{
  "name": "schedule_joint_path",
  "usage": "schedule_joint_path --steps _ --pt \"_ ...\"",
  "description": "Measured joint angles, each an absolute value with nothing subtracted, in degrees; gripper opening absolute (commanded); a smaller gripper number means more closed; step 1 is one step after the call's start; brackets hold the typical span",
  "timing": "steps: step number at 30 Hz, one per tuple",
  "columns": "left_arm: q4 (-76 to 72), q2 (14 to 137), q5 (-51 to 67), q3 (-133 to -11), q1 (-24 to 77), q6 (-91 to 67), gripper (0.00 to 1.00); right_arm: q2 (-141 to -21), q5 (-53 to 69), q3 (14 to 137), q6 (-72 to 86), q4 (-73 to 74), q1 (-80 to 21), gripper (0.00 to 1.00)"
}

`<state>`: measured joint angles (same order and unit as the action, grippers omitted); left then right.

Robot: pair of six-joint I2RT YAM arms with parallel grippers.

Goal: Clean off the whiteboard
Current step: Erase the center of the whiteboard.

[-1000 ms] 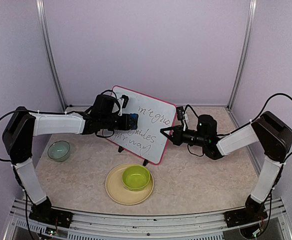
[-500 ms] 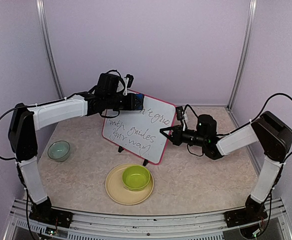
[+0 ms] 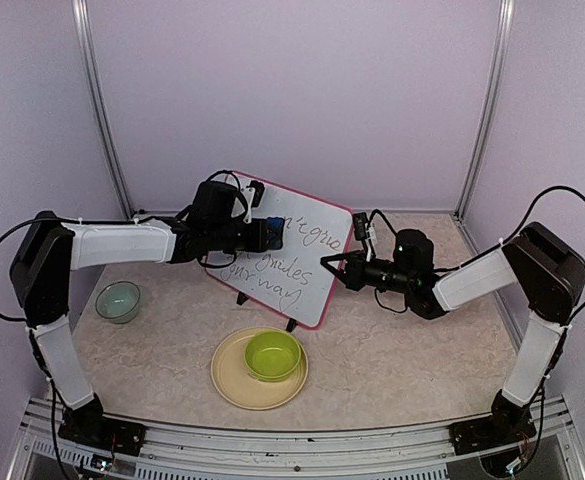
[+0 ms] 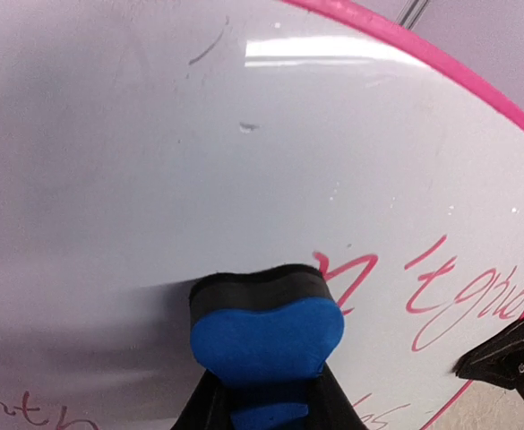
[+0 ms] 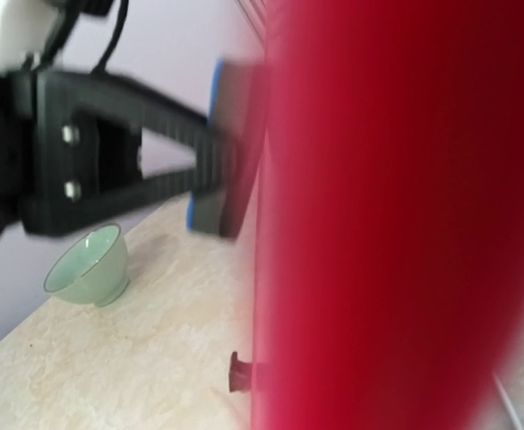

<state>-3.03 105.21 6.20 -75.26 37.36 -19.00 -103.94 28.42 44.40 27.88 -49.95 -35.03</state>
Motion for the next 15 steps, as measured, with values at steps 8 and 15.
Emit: schedule_joint_path --steps 8,15 --pt "-4.67 104.2 6.0 -71.22 37.39 -19.31 0.02 -104.16 28.45 44.69 27.83 -49.95 -35.03 0.0" --pt "4.03 105.21 5.74 -78.56 37.39 -18.96 0.02 -104.42 28.45 44.91 27.88 -49.95 -35.03 0.0"
